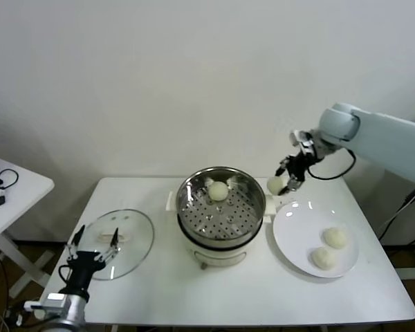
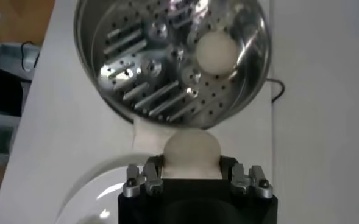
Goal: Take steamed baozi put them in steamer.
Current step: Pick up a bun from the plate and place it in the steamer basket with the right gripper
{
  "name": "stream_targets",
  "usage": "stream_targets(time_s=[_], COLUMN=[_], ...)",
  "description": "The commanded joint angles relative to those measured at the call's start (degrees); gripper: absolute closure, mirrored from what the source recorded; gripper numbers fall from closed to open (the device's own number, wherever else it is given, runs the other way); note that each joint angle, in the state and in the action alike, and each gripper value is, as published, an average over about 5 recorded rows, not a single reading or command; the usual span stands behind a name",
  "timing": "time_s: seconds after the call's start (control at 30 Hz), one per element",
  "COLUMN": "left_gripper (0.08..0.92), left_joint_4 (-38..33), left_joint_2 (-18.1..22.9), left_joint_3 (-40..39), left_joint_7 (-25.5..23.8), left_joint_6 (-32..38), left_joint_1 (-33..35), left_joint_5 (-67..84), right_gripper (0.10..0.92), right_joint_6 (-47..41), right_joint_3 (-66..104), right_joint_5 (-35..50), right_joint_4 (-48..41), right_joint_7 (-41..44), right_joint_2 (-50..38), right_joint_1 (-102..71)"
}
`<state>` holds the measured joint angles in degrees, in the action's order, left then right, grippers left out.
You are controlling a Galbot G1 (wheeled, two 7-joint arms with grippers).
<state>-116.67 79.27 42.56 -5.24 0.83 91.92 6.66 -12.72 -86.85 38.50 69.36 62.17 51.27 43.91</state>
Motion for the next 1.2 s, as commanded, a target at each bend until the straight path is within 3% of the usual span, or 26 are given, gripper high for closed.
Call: stream_targets(time_s=[0.03,0.47,1.2], left_gripper=[0.177,0.177,0.177], left_joint_4=[-1.3,-1.2,-0.7], left_joint_2=[0.1,0.0,2.4], left_joint_3=[-1.7,-1.2,-2.2], left_joint_7=[-0.1,-0.1,0.4], left_joint_6=[-0.1,0.2,-0.2], left_joint_1=[-0.2,1.0,0.9], left_joint_5=[-0.7,-0.8,-2.0], right_gripper=[0.412,0.423,0.423], right_joint_6=[-1.4,-4.0,-3.8], right_joint_3=[-5.2,-0.7,0.2], right_joint_5=[10.4,7.2,2.5], right_joint_4=[0.0,-1.7,-5.2], right_joint_7=[-0.8,-4.1,-4.8], right_joint_2=[14.4,24.5,24.1], right_joint_1=[6.4,-5.2,-10.7])
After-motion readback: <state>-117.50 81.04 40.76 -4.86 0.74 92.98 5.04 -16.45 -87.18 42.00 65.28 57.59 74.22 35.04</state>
